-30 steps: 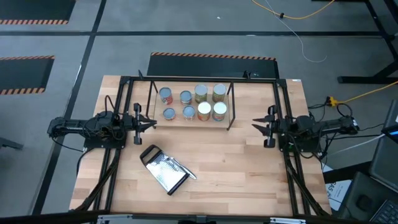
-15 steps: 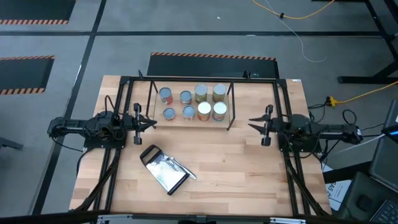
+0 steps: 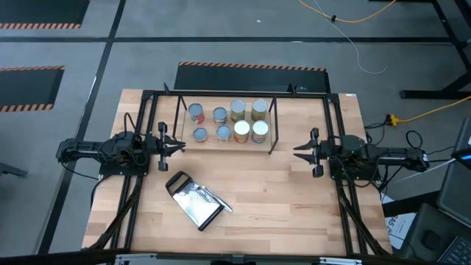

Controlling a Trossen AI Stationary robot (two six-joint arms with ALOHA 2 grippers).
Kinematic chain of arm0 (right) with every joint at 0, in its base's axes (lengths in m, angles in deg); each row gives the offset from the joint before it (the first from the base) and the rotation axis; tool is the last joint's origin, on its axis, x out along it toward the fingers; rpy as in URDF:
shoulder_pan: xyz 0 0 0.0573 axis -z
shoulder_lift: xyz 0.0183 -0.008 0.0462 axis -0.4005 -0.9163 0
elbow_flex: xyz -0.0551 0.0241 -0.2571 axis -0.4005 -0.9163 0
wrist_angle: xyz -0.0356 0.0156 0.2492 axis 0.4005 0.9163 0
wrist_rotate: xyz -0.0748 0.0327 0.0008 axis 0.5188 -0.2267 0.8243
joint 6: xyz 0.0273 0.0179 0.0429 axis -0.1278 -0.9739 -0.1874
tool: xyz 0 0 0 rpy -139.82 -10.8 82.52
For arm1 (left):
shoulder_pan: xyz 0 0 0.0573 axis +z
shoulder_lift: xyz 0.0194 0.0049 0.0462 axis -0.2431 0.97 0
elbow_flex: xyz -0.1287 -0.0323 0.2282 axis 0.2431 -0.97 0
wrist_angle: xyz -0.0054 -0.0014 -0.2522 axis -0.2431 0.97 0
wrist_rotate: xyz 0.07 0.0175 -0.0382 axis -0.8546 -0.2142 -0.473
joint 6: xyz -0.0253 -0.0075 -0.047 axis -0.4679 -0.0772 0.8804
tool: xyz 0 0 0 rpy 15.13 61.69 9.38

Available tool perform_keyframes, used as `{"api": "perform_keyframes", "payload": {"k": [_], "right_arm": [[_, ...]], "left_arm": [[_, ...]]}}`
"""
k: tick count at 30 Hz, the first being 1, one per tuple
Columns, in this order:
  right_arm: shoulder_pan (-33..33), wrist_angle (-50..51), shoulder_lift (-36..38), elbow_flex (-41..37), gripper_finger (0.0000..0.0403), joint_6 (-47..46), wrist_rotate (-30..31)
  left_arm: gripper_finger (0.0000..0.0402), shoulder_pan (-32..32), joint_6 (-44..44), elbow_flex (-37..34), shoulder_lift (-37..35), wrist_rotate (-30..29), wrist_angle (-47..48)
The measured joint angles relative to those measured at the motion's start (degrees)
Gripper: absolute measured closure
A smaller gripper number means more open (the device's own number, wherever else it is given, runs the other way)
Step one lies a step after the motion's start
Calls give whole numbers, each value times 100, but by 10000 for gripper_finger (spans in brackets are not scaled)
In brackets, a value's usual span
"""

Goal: Pick and place cans onto a shelf
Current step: Return to Home Position

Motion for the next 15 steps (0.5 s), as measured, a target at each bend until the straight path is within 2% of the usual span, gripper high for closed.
{"api": "perform_keyframes", "payload": {"k": [15], "right_arm": [[-2, -6, 0, 0, 304, -82, 2]], "left_arm": [[391, -1, 0, 0, 1, 0, -1]]}}
